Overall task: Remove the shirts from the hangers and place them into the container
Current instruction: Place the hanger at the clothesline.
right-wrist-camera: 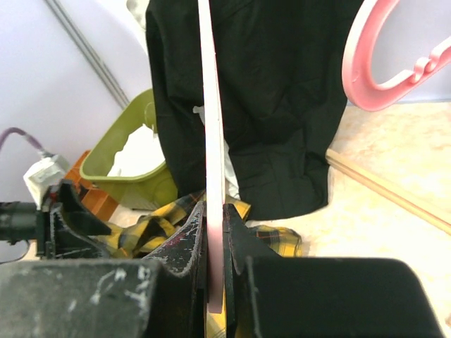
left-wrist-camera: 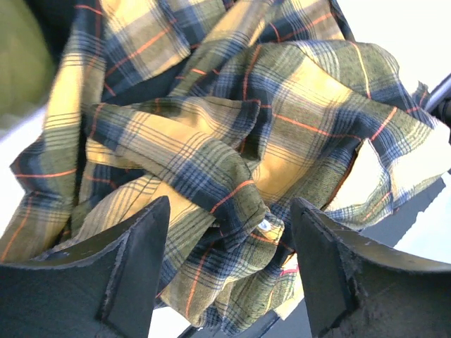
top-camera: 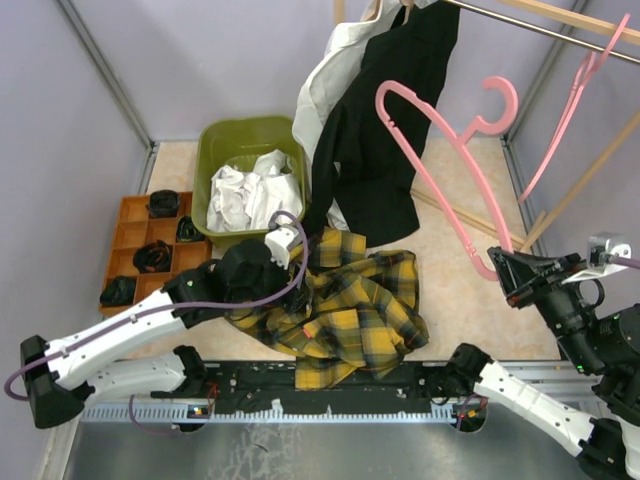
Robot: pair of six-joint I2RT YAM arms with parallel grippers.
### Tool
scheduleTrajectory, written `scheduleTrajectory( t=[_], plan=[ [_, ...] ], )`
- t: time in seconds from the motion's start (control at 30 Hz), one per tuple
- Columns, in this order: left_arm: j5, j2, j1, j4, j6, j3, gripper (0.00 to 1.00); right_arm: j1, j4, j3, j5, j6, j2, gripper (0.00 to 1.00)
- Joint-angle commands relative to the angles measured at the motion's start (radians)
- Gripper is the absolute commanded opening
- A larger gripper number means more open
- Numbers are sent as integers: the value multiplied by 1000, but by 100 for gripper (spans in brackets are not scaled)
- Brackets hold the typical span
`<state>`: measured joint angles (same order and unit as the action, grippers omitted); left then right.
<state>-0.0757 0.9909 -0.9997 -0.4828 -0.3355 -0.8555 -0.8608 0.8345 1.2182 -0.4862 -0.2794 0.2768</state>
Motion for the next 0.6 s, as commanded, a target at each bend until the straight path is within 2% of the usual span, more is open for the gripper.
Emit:
scheduleTrajectory(
  t=[0.0,0.1,0.2,0.4,0.57],
  plan=[
    [-121,-63,-3,-9,-35,16,77,7,-64,54,-60,33,104,0],
    [-165,-100,-2,-7,-56,24,91,7,-42,93,-97,41,190,0],
    [-193,-129,-2,-11,-70,32,98,8,-37,125,-129,45,257,0],
    [-225,-163,-2,-47,-98,44,99,7,-120,103,-198,78,281,0],
    [-246,-172,-2,-56,-107,45,99,8,-119,119,-328,76,297,0]
  ],
)
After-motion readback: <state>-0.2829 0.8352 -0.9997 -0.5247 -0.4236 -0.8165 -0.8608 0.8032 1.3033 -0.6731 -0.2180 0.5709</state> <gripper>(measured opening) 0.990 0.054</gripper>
